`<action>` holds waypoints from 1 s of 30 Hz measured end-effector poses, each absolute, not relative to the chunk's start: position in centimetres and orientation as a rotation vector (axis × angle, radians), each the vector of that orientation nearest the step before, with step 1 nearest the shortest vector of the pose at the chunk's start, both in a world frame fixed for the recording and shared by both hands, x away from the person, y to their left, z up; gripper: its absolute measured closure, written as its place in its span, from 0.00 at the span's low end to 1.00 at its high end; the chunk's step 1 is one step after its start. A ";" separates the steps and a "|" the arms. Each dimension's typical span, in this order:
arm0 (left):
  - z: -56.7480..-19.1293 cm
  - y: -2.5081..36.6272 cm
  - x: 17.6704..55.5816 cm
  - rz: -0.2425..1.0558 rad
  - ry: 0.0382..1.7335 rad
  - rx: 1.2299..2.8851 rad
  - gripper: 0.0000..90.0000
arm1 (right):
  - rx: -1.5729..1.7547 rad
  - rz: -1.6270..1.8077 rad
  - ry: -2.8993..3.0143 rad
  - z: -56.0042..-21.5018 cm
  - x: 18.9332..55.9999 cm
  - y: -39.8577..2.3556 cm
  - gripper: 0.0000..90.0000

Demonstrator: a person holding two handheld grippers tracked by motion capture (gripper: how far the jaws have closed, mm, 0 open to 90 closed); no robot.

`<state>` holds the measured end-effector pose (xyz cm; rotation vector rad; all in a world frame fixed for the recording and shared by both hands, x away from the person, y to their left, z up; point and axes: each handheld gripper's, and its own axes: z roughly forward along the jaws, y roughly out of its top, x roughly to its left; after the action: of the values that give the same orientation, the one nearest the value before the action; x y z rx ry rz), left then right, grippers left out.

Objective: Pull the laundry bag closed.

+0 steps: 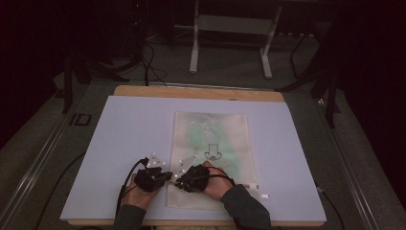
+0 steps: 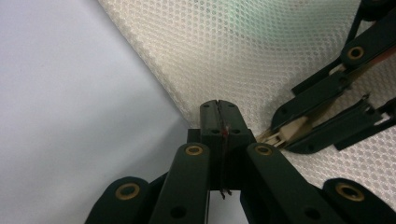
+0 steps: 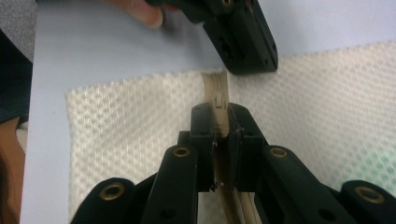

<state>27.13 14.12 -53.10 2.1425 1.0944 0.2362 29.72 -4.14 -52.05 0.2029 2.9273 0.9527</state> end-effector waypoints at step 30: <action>-52.2 13.6 25.5 0.205 1.083 2.124 0.99 | 0.186 0.944 2.926 -52.1 29.7 -4.5 0.92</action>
<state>25.45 13.64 -52.19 2.1242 1.0828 0.2047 29.71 -4.49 -52.07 0.1856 2.9262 0.9440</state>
